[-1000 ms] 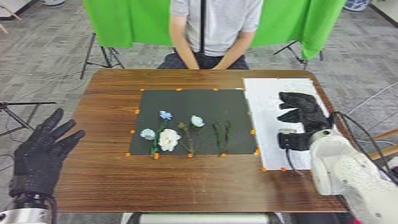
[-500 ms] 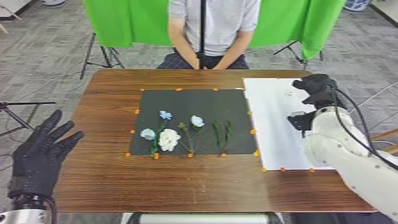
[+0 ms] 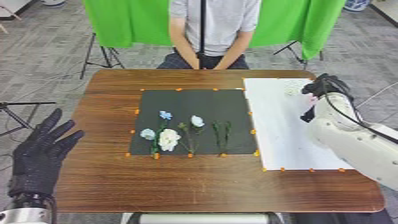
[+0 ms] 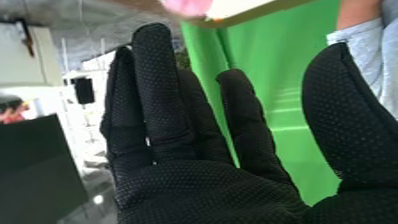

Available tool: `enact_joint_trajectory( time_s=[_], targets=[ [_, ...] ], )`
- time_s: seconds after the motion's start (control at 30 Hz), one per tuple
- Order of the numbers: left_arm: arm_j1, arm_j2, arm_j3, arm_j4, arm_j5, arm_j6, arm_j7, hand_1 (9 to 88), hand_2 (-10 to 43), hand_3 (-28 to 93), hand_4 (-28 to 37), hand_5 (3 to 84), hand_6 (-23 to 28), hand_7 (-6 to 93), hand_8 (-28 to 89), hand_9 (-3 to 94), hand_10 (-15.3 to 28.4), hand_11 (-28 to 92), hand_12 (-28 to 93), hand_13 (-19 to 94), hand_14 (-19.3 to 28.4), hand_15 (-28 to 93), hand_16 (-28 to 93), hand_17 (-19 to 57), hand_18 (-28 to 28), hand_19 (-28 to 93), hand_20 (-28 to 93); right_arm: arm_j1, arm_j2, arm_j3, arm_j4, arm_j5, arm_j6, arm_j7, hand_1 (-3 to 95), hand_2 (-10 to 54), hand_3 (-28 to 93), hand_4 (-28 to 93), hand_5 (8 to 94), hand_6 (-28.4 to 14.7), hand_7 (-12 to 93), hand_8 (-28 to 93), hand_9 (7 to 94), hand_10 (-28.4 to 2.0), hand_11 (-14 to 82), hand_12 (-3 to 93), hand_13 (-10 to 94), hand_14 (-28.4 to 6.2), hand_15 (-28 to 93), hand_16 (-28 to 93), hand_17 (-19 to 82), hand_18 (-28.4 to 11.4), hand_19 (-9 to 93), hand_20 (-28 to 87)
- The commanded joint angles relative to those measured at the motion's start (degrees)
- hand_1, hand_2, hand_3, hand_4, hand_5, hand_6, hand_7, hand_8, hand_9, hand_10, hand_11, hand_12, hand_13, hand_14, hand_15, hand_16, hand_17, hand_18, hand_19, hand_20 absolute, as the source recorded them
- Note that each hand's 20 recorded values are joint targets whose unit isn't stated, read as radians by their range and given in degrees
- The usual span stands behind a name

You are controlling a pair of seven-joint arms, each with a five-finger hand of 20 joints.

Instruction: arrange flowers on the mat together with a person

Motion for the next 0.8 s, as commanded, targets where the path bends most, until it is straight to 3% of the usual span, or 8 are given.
enact_joint_trajectory(
  time_s=[0.03, 0.23, 0.37, 0.43, 0.47, 0.57, 0.7, 0.8],
  targets=[
    [1.15, 1.68, 0.4, -0.14, -2.06, 1.01, 2.06, 17.2, 8.6, 74, -28.3, 29.9, 4.2, 10.3, -8, 28.3, 14.3, 17, 13, 20, 21.6, 45, -5, -10.0, 17.6, 37, 17, 5.01, 0.23, -3.89, 2.48, 0.71, -3.19, 0.65, 30.5, -1.5, 76, -23, 43.6, -2.2, 14, -11, 44.2, -19.1, 11.0, 15.6, 53, -16.1, 58, 8, 23, -21.2, 73, 9],
    [1.78, 4.12, 0.4, -0.2, -4.46, 2.0, 4.78, 17.2, 8.6, 74, -28.3, 29.9, 4.2, 10.3, -8, 28.4, 14.4, 17, 13, 20, 21.5, 45, -5, -9.9, 17.6, 37, 17, 9.08, -0.98, -8.01, 5.44, 1.81, -7.59, 2.22, 31.2, -1.8, 76, -24, 44.5, -2.0, 14, -12, 45.7, -19.0, 11.4, 15.3, 54, -16.0, 58, 8, 24, -21.0, 74, 8],
    [0.97, 3.75, 0.82, -0.08, -3.7, 1.63, 4.09, 17.3, 8.6, 74, -28.3, 29.8, 4.2, 10.2, -8, 28.3, 14.4, 17, 13, 20, 21.5, 44, -5, -10.0, 17.6, 37, 17, 9.6, -1.3, -8.5, 6.53, 2.98, -9.53, 2.76, 31.4, -1.9, 76, -24, 45.1, -2.2, 14, -12, 46.5, -19.3, 11.9, 15.2, 54, -16.0, 59, 7, 24, -21.2, 75, 7],
    [1.48, 4.52, 0.8, -0.1, -4.55, 1.77, 5.17, 17.3, 8.6, 74, -28.3, 29.8, 4.2, 10.2, -8, 28.3, 14.4, 17, 13, 20, 21.5, 45, -5, -10.0, 17.6, 37, 17, 9.72, -1.33, -8.92, 6.84, 3.13, -9.42, 2.35, 31.5, -2.0, 76, -24, 45.2, -2.3, 14, -12, 46.7, -19.4, 12.0, 15.1, 54, -16.0, 59, 8, 24, -21.3, 75, 7],
    [1.23, 4.41, 0.82, -0.04, -4.43, 1.84, 4.88, 17.4, 8.6, 74, -28.3, 29.8, 4.2, 10.2, -8, 28.3, 14.4, 17, 13, 20, 21.5, 45, -5, -10.0, 17.6, 37, 17, 9.91, -1.44, -9.11, 7.12, 3.23, -9.87, 2.01, 31.5, -2.1, 76, -24, 45.2, -2.3, 14, -12, 46.7, -19.4, 12.0, 15.1, 55, -16.0, 59, 7, 24, -21.4, 75, 6],
    [1.72, 5.47, 0.95, 0.01, -5.69, 2.14, 6.49, 17.4, 8.5, 74, -28.3, 29.8, 4.2, 10.3, -8, 28.3, 14.5, 17, 13, 20, 21.6, 45, -5, -9.9, 17.6, 37, 17, 10.72, -1.68, -10.16, 7.8, 3.6, -11.46, 0.79, 32.3, -2.5, 76, -24, 45.3, -2.3, 14, -12, 46.9, -19.4, 12.1, 15.1, 55, -16.0, 59, 7, 24, -21.4, 76, 5],
    [3.33, 7.59, 0.89, -0.01, -8.5, 2.89, 10.17, 17.5, 8.4, 74, -28.3, 29.9, 4.2, 10.3, -8, 28.3, 14.4, 17, 12, 20, 21.6, 45, -5, -9.9, 17.5, 37, 17, 12.8, -3.26, -12.12, 9.29, 2.63, -13.8, -0.72, 34.5, -3.9, 76, -24, 45.8, -1.8, 14, -12, 48.5, -18.5, 12.6, 15.1, 56, -15.1, 59, 7, 25, -21.1, 76, 4],
    [2.32, 8.35, 1.77, 0.25, -8.83, 3.02, 10.23, 17.6, 8.4, 75, -28.3, 29.9, 4.2, 10.3, -8, 28.4, 14.4, 17, 13, 20, 21.6, 45, -5, -9.9, 17.6, 37, 17, 14.03, -3.51, -13.79, 10.14, 3.41, -14.98, -1.29, 35.9, -4.8, 76, -24, 46.1, -1.1, 14, -12, 49.2, -17.9, 12.8, 15.1, 56, -14.7, 58, 8, 25, -20.8, 77, 4]
  ],
)
